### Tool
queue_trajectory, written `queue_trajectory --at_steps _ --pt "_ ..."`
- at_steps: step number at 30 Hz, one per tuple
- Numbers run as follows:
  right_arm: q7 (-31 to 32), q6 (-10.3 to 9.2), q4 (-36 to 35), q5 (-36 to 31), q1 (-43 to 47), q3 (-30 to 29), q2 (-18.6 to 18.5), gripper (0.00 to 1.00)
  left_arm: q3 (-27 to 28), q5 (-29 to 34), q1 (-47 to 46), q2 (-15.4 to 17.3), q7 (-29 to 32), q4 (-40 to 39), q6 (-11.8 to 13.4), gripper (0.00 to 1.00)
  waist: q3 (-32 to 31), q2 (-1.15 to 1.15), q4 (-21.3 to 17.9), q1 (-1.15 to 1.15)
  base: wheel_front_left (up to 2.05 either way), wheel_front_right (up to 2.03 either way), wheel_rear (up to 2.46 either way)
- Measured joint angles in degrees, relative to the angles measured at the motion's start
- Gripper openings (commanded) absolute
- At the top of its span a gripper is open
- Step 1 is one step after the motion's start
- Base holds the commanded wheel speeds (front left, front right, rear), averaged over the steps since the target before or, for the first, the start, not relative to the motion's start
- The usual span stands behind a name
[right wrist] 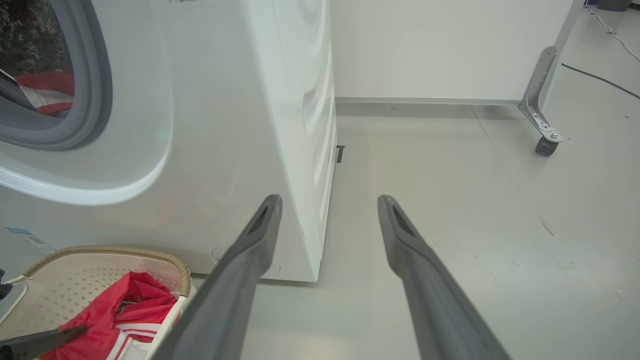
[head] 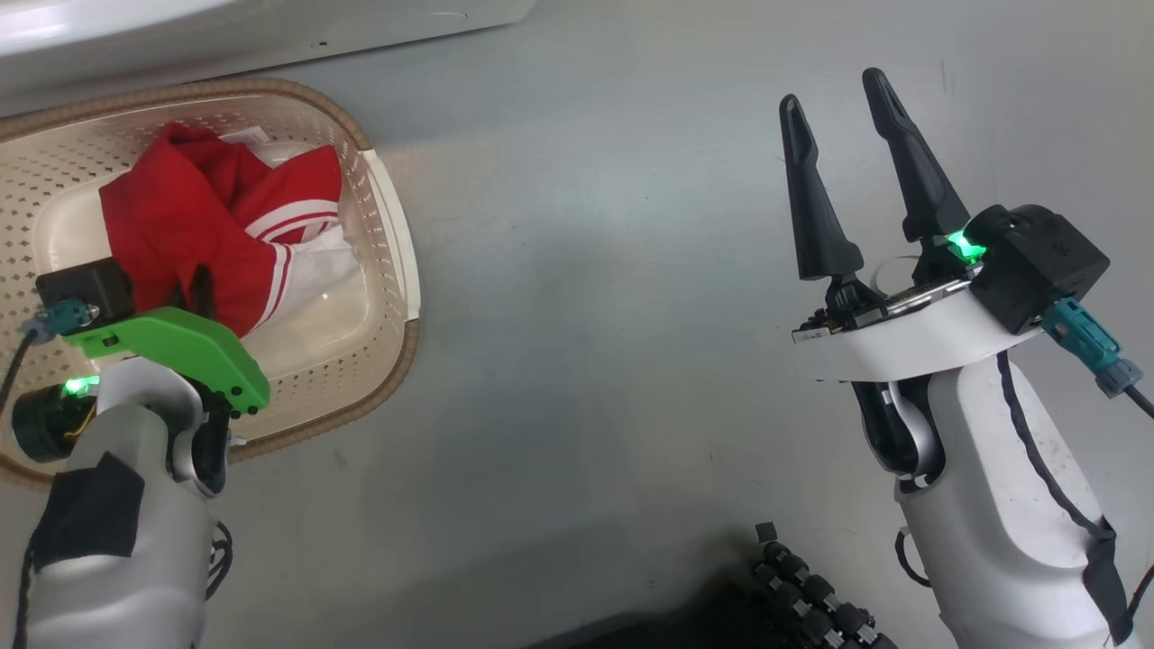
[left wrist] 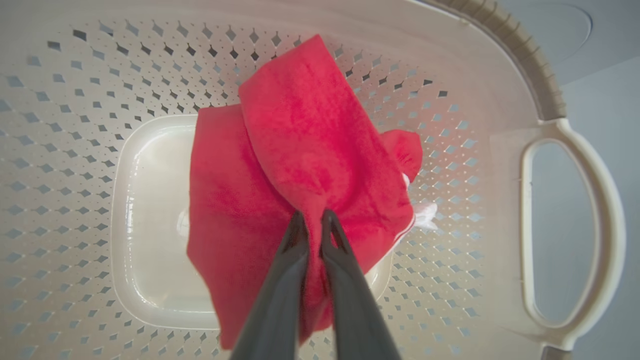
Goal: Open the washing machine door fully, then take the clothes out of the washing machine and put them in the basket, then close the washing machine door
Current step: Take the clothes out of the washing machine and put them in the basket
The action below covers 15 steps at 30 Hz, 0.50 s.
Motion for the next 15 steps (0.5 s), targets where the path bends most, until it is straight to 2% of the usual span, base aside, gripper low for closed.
queue_trajectory --at_steps 10,11,12,14,15 --pt "0.00 -0.05 1.20 0.00 -0.76 0.36 0.00 1.00 0.03 -1.30 -1.50 -0.53 -0.70 5.84 -2.14 0.00 -1.55 0.00 0.39 0.00 0.00 0.00 0.00" --pt "0.00 -0.04 1.24 0.00 -0.76 0.42 0.00 1.00 -0.05 -1.30 -1.50 -0.54 -0.70 6.34 -2.27 0.23 -1.88 0.00 0.43 0.00 0.00 0.00 0.00" --pt "0.00 -0.05 1.31 -0.01 -0.76 0.40 0.00 1.00 -0.20 -1.27 -1.53 -0.54 -0.70 6.89 -2.41 0.34 -2.23 0.00 0.48 0.00 0.00 0.00 0.00" --pt "0.00 -0.04 1.81 -0.01 -0.76 0.38 0.00 1.00 -0.44 -1.22 -1.54 -0.57 -0.79 7.73 -2.70 0.48 -3.01 0.00 0.62 0.00 0.00 0.00 0.00" --pt "0.00 -0.05 2.08 -0.02 -0.75 0.36 0.00 1.00 -0.51 -1.19 -1.55 -0.59 -0.99 8.10 -2.70 0.74 -3.42 0.00 0.70 0.00 0.00 0.00 0.00"
